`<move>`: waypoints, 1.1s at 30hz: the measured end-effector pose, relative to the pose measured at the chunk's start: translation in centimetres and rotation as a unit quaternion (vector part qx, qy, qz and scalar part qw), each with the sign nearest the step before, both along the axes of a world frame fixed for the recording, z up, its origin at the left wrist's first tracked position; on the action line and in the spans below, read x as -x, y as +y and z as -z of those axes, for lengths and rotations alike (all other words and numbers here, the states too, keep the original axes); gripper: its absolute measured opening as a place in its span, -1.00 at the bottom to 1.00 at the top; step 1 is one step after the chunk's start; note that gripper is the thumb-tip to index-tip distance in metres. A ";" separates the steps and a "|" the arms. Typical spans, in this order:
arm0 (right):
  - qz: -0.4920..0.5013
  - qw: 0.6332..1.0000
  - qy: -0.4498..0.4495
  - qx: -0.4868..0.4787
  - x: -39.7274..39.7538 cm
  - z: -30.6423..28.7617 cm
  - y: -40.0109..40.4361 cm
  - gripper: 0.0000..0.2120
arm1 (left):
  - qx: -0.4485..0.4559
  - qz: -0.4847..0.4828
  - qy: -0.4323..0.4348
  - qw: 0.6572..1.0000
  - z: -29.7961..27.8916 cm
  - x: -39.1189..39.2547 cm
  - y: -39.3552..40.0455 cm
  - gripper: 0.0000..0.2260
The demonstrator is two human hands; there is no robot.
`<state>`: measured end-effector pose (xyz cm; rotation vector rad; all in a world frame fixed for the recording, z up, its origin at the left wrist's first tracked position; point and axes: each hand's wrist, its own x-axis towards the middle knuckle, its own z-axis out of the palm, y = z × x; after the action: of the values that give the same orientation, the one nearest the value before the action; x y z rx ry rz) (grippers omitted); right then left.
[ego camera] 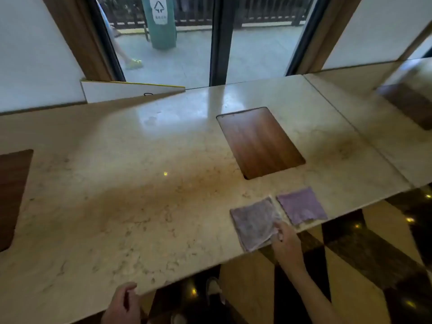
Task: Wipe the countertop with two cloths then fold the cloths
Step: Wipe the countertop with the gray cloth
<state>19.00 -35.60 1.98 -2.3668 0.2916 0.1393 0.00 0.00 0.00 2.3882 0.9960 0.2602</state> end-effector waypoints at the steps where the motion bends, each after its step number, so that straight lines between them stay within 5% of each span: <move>1: -0.016 0.999 -0.034 0.011 -1.2 0.6 -0.2 -0.69 | 0.046 -0.008 -0.039 0.998 -0.2 -2.9 -1.5 -0.82; 7: -0.127 0.981 -0.032 0.145 -5.5 3.3 -0.2 -0.47 | -0.075 0.192 0.082 0.975 3.2 -8.9 -3.4 -0.64; 12: -0.178 0.955 0.008 0.236 -5.9 4.2 0.8 -0.44 | -0.114 0.274 0.084 0.951 4.2 -11.2 -4.8 -0.57; 23: -0.208 0.931 0.005 0.300 -3.4 4.7 6.1 -0.38 | -0.120 0.308 0.193 0.924 4.6 -10.9 -5.5 -0.50; 33: -0.313 0.908 -0.137 0.242 -1.4 6.5 15.2 -0.59 | -0.052 0.317 0.117 0.940 3.3 -11.5 -4.2 -0.58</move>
<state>20.42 -20.39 -4.50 -2.8488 -0.6533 0.0314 11.52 -4.25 -3.28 2.7338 0.2595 -0.2215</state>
